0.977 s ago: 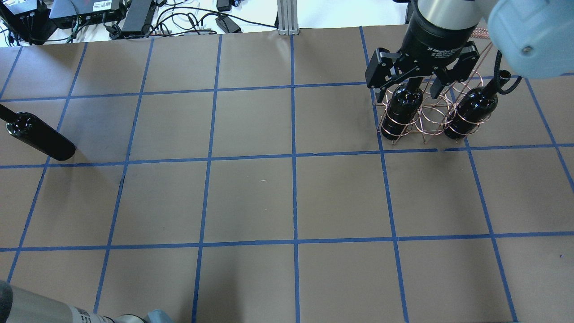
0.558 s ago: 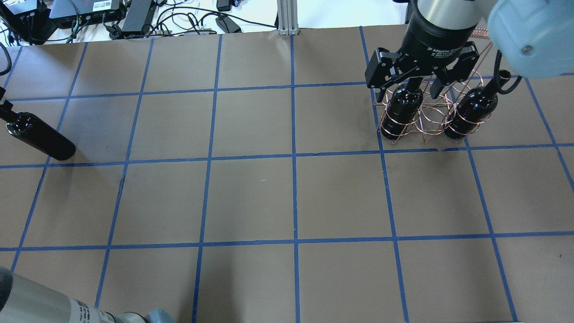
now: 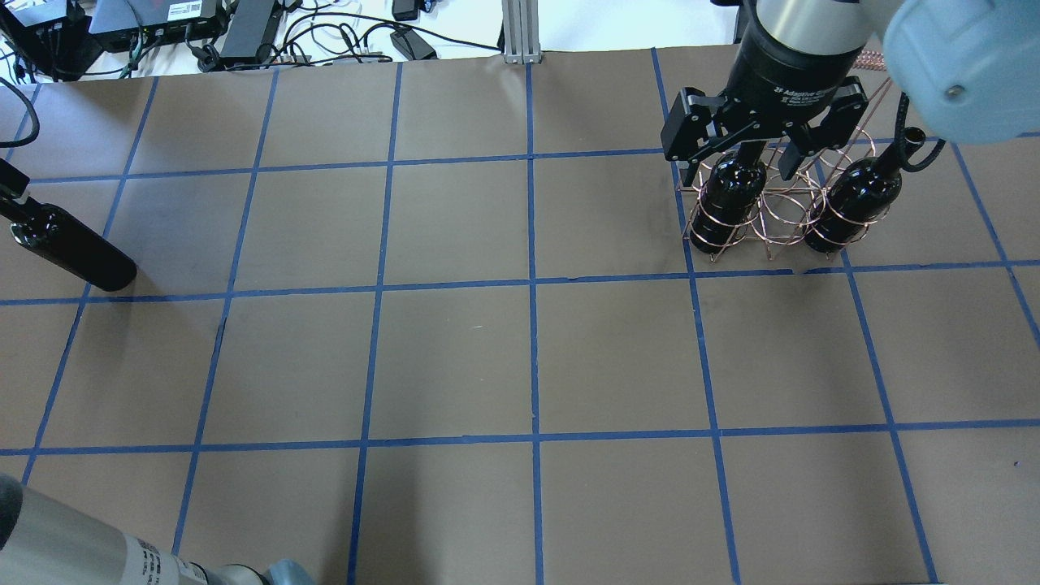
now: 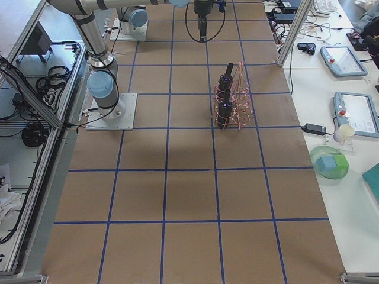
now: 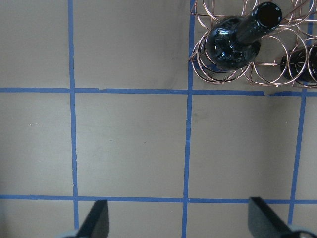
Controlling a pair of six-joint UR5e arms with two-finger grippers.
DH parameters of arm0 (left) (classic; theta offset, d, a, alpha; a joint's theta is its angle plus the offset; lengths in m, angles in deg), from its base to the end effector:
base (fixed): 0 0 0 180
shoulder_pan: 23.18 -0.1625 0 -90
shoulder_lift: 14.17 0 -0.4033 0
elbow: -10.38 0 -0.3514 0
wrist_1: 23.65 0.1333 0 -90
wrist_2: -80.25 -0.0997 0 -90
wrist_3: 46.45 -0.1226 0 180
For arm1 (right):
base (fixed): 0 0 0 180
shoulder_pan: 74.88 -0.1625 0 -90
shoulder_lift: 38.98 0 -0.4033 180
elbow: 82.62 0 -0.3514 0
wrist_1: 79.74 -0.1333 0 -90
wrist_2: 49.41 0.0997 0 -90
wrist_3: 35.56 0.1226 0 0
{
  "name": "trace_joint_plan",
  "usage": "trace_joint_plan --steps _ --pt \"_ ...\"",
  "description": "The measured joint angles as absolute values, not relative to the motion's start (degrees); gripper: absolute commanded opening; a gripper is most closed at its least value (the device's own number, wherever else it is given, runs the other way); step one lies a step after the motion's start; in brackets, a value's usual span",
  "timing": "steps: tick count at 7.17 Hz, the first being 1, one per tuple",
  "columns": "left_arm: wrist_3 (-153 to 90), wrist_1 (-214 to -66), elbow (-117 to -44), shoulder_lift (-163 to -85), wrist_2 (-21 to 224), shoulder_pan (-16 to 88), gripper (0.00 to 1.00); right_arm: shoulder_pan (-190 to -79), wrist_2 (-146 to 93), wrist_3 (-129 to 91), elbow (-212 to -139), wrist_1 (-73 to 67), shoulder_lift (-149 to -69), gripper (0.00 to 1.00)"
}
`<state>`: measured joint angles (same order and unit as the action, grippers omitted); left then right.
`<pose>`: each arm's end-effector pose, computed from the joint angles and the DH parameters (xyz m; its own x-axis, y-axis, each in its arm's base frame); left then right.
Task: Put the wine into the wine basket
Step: 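Move the left gripper down over the lying dark bottle and grasp its neck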
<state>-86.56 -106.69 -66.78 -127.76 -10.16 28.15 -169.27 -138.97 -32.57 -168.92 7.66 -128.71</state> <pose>0.2703 -0.5496 0.3376 -0.9990 0.0243 0.0371 0.0264 0.9981 0.0552 0.1686 -0.4425 0.4657 -0.9997 -0.0245 -0.0084 -0.0244 0.9996 -0.0141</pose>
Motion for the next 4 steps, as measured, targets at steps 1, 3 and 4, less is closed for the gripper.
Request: trace_joint_plan --steps 1,3,4 --pt "-86.64 -106.65 -66.83 -127.91 -10.31 28.15 0.68 -169.27 -138.97 -32.59 -168.93 7.65 -128.71 1.0" --pt "-86.87 -105.87 -66.87 -128.33 -10.48 28.13 0.68 -169.27 -139.01 -32.59 -168.93 7.62 -128.71 1.0" --pt "-87.21 -105.19 -66.88 -128.59 -10.86 28.09 0.68 -169.27 -138.99 -32.58 -168.93 7.62 -128.71 1.0"
